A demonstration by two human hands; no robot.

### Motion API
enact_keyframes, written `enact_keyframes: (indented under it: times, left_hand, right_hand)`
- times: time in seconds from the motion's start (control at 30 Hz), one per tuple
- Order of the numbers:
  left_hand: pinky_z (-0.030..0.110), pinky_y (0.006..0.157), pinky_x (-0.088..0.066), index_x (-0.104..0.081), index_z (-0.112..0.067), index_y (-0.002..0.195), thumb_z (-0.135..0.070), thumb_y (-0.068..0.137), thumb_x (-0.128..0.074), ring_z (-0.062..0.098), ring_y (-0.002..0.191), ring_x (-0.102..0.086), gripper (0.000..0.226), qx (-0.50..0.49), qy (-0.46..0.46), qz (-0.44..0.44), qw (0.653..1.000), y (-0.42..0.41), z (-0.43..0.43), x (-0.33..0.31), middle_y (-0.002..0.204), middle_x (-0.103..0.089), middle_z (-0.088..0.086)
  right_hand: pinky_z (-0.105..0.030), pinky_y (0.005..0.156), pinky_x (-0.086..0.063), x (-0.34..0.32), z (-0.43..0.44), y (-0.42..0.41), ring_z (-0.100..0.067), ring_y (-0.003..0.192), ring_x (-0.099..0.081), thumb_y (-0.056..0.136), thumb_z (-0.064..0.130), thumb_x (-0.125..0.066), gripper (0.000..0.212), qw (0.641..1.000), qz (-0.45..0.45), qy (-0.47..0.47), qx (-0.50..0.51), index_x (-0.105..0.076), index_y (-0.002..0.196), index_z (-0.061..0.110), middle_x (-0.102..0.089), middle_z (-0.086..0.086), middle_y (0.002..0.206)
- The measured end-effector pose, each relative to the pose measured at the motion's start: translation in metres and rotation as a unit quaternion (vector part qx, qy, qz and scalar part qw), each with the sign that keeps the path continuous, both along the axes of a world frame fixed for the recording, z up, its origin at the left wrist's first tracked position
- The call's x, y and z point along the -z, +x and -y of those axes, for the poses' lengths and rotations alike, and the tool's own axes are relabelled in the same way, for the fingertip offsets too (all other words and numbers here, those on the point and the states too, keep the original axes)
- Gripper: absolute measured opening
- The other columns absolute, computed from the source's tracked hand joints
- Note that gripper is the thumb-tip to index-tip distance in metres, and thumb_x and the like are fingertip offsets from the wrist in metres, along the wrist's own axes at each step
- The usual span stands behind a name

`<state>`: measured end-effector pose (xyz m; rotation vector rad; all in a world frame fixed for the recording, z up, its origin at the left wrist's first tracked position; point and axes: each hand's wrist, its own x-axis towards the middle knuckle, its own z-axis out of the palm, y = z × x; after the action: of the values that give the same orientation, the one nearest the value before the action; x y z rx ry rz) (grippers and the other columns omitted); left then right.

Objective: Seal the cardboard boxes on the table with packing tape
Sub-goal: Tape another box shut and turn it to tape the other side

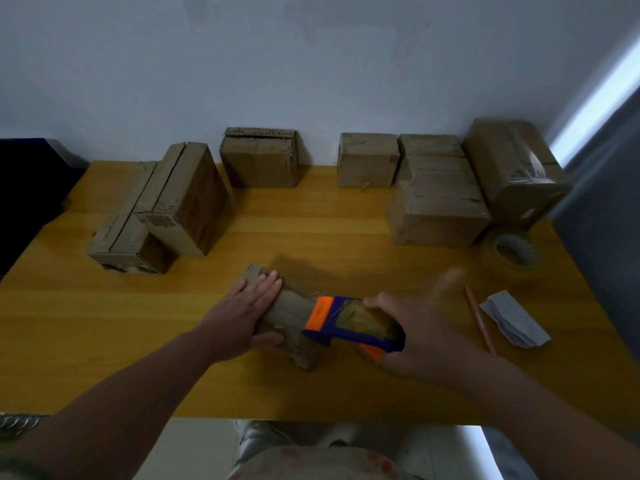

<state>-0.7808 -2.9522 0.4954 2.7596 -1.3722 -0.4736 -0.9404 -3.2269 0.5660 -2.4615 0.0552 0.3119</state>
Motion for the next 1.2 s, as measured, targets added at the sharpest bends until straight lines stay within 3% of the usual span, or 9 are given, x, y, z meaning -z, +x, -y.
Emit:
enact_keyframes:
  times: [0.17, 0.33, 0.5, 0.67, 0.8, 0.97, 1.07, 1.13, 1.2]
  left_hand:
    - [0.03, 0.114, 0.015, 0.016, -0.025, 0.146, -0.091, 0.065, 0.008, 0.011, 0.143, 0.017, 0.105, -0.021, -0.008, 0.014, 1.0, -0.007, 0.002, -0.001, 0.153, 0.022, -0.008]
    - [0.032, 0.112, 0.021, 0.017, -0.022, 0.148, -0.091, 0.069, -0.005, 0.013, 0.143, 0.021, 0.108, 0.003, -0.007, 0.004, 1.0, -0.037, 0.026, 0.002, 0.153, 0.025, -0.004]
    - [0.035, 0.115, 0.007, -0.008, -0.015, 0.153, -0.086, 0.08, -0.026, 0.02, 0.146, -0.007, 0.104, 0.02, -0.007, 0.042, 0.999, -0.043, 0.03, 0.012, 0.159, -0.004, 0.005]
    - [0.036, 0.115, 0.016, 0.012, -0.027, 0.151, -0.094, 0.068, -0.011, 0.015, 0.144, 0.015, 0.109, 0.035, 0.001, 0.044, 0.998, -0.037, 0.031, 0.01, 0.157, 0.02, -0.002]
    - [0.031, 0.11, 0.021, 0.024, -0.031, 0.147, -0.092, 0.066, -0.009, 0.013, 0.141, 0.025, 0.106, 0.036, 0.019, 0.044, 0.998, -0.037, 0.032, 0.008, 0.151, 0.032, -0.005]
    - [0.032, 0.114, 0.016, 0.017, -0.03, 0.149, -0.094, 0.063, -0.003, 0.012, 0.142, 0.019, 0.109, 0.035, 0.019, 0.048, 0.998, -0.036, 0.031, 0.009, 0.154, 0.025, -0.004]
    - [0.037, 0.117, 0.006, 0.004, -0.028, 0.152, -0.093, 0.068, -0.01, 0.016, 0.145, 0.006, 0.107, 0.036, 0.003, 0.049, 0.998, -0.038, 0.031, 0.01, 0.157, 0.012, -0.001]
    - [0.039, 0.116, 0.003, 0.005, -0.028, 0.151, -0.093, 0.068, -0.008, 0.017, 0.145, 0.005, 0.107, 0.037, 0.006, 0.045, 0.998, -0.038, 0.032, 0.01, 0.157, 0.011, 0.0]
    - [0.038, 0.115, 0.006, 0.008, -0.028, 0.151, -0.093, 0.067, -0.008, 0.016, 0.145, 0.008, 0.106, 0.036, 0.006, 0.045, 0.998, -0.038, 0.032, 0.008, 0.157, 0.014, 0.0]
  right_hand:
    - [-0.032, 0.093, -0.046, 0.018, 0.0, 0.001, -0.014, 0.116, -0.047, 0.079, 0.04, -0.075, 0.068, 0.999, 0.016, -0.041, -0.002, -0.038, 0.137, 0.032, -0.046, 0.004, 0.133]
    - [-0.038, 0.089, -0.049, 0.033, -0.001, -0.005, -0.019, 0.114, -0.051, 0.075, 0.044, -0.071, 0.069, 0.999, 0.028, -0.037, 0.011, -0.034, 0.133, 0.038, -0.049, 0.001, 0.13]
    - [-0.036, 0.09, -0.049, 0.03, 0.0, -0.004, -0.016, 0.113, -0.05, 0.076, 0.04, -0.075, 0.069, 0.999, 0.034, -0.026, 0.022, -0.039, 0.135, 0.034, -0.048, 0.004, 0.129]
    - [-0.037, 0.087, -0.051, 0.027, -0.002, -0.003, -0.016, 0.113, -0.051, 0.074, 0.039, -0.074, 0.071, 0.999, 0.035, -0.017, 0.012, -0.036, 0.134, 0.038, -0.049, 0.003, 0.13]
    - [-0.033, 0.093, -0.047, 0.019, -0.001, -0.011, -0.015, 0.119, -0.046, 0.076, 0.03, -0.077, 0.074, 0.999, 0.029, 0.015, 0.013, -0.039, 0.139, 0.03, -0.045, 0.002, 0.134]
    - [-0.014, 0.077, -0.044, 0.008, 0.024, -0.038, -0.006, 0.102, -0.051, 0.075, 0.035, -0.081, 0.069, 0.999, 0.038, 0.027, 0.027, -0.046, 0.134, 0.026, -0.049, 0.009, 0.117]
    - [-0.023, 0.083, -0.049, 0.01, 0.03, -0.045, -0.008, 0.104, -0.052, 0.075, 0.039, -0.08, 0.071, 1.0, 0.015, 0.009, 0.024, -0.045, 0.136, 0.027, -0.052, 0.006, 0.122]
    - [-0.03, 0.09, -0.049, 0.012, 0.026, -0.039, -0.012, 0.112, -0.051, 0.077, 0.041, -0.078, 0.073, 0.999, -0.006, -0.026, 0.017, -0.042, 0.139, 0.029, -0.051, 0.003, 0.127]
    - [-0.03, 0.088, -0.046, 0.008, 0.016, -0.026, -0.013, 0.109, -0.05, 0.08, 0.04, -0.074, 0.066, 0.998, -0.036, -0.049, 0.011, -0.041, 0.137, 0.033, -0.05, 0.003, 0.123]
